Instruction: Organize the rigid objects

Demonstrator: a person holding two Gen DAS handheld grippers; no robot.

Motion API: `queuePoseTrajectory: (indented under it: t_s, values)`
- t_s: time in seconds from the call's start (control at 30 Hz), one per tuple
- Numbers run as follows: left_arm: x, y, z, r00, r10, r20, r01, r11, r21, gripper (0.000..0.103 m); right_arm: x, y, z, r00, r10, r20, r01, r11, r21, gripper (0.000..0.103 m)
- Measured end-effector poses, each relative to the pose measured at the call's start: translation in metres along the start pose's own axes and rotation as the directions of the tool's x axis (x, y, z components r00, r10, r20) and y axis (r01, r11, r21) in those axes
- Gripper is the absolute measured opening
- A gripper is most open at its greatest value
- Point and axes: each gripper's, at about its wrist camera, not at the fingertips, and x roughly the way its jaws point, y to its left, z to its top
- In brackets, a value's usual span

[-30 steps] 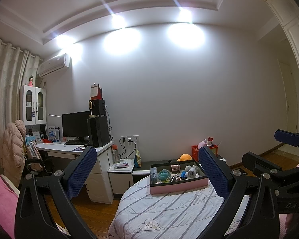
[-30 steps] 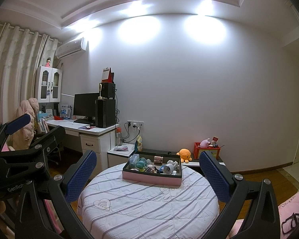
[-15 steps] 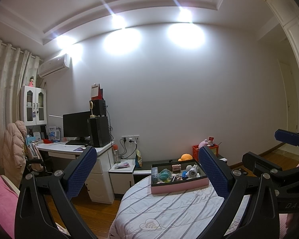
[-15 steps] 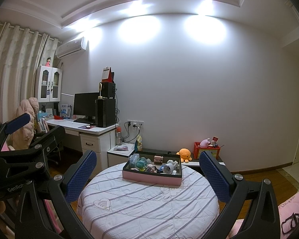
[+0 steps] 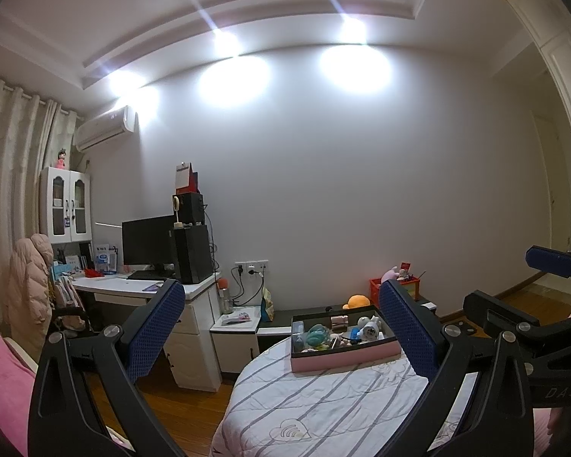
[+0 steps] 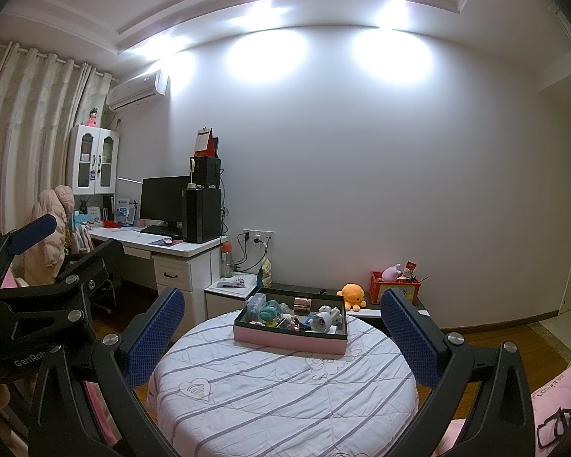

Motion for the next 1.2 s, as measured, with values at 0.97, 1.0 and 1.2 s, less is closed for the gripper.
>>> queuePoseTrajectory:
  t_s: [0.97,1.0,1.2]
  values:
    - [-0.001,0.011,0.001,0.999,-0.033,0.034,0.034,0.999,-0.014,0.101,0.013,-0.012,-0.005,1.000,-0.001,-0.009,0.001,1.000,0.002,0.103]
    - [-0.001,0.011,0.001,0.999,-0.034,0.037,0.035,0.999,-0.016,0.101,0.014,-0.013,-0.005,1.000,-0.002,-0.009,0.002,1.000,0.002,0.103]
    - [0.002,0.010,-0.002,0.999,-0.037,0.022,0.038,0.999,-0.010,0.099,0.015,-0.007,-0.006,1.000,-0.009,-0.020,0.009,1.000,-0.008,0.103]
